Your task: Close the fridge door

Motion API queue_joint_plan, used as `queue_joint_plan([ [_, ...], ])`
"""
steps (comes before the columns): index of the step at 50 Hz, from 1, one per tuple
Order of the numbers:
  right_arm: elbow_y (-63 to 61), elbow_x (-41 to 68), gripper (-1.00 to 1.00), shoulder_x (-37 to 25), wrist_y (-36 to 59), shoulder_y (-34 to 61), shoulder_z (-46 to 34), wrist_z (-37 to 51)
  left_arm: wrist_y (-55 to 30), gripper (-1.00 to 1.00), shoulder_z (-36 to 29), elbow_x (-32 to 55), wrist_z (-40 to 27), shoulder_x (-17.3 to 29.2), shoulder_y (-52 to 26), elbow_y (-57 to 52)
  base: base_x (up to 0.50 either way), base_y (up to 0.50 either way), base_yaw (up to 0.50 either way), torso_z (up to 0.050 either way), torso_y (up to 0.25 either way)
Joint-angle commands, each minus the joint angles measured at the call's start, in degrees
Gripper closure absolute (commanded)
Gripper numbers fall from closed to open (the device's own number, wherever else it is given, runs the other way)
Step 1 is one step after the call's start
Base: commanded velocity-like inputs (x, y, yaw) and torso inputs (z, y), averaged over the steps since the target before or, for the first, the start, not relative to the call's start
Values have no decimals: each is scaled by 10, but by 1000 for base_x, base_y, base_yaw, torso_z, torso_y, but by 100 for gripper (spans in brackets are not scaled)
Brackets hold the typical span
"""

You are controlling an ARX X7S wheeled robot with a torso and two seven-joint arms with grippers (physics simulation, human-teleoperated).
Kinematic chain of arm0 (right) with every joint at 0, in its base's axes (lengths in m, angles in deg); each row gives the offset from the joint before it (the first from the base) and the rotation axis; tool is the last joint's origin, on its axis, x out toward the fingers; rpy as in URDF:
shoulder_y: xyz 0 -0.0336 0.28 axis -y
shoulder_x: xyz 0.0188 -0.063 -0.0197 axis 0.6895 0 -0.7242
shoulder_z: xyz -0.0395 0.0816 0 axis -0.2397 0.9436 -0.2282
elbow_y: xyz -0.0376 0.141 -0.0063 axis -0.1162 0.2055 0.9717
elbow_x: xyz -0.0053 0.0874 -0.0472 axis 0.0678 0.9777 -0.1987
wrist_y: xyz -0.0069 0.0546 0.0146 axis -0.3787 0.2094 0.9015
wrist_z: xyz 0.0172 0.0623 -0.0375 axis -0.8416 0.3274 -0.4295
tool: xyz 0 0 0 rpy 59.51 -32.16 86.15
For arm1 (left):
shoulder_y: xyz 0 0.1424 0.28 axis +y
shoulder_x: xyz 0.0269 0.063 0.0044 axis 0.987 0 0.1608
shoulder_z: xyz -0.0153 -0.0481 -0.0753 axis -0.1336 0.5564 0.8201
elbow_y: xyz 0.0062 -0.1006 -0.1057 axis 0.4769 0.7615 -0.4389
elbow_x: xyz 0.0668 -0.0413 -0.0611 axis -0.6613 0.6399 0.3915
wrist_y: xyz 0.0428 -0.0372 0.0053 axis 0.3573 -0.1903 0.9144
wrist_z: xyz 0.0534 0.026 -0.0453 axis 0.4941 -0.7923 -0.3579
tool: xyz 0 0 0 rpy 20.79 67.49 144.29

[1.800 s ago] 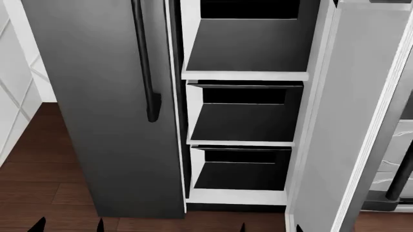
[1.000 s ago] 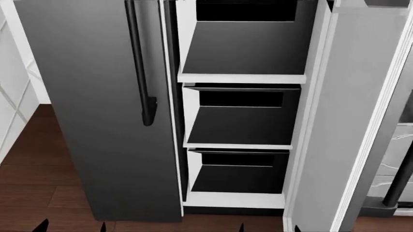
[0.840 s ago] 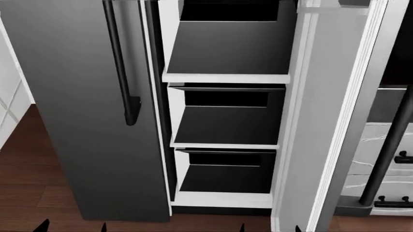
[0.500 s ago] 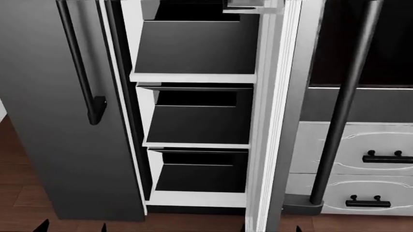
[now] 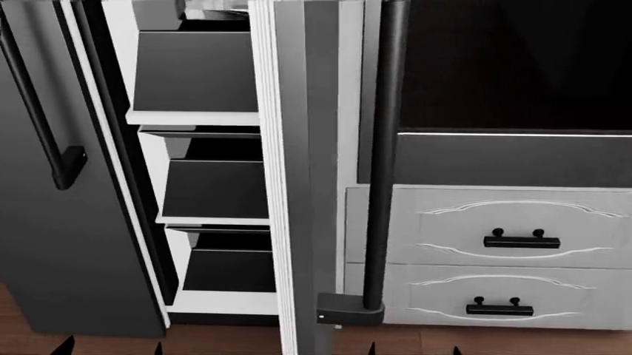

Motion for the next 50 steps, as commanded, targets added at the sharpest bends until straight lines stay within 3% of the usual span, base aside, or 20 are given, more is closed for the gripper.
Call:
queue_joint_plan([
  [1, 1, -4, -100, 6, -4, 1, 5, -8, 32, -100, 9, -6, 12, -8, 1, 12, 0, -500, 0, 0, 0],
  [50, -2, 16, -100, -16, -6, 3, -15, 11, 27, -100, -15, 11, -12, 8, 0, 2, -1, -500, 0, 0, 0],
])
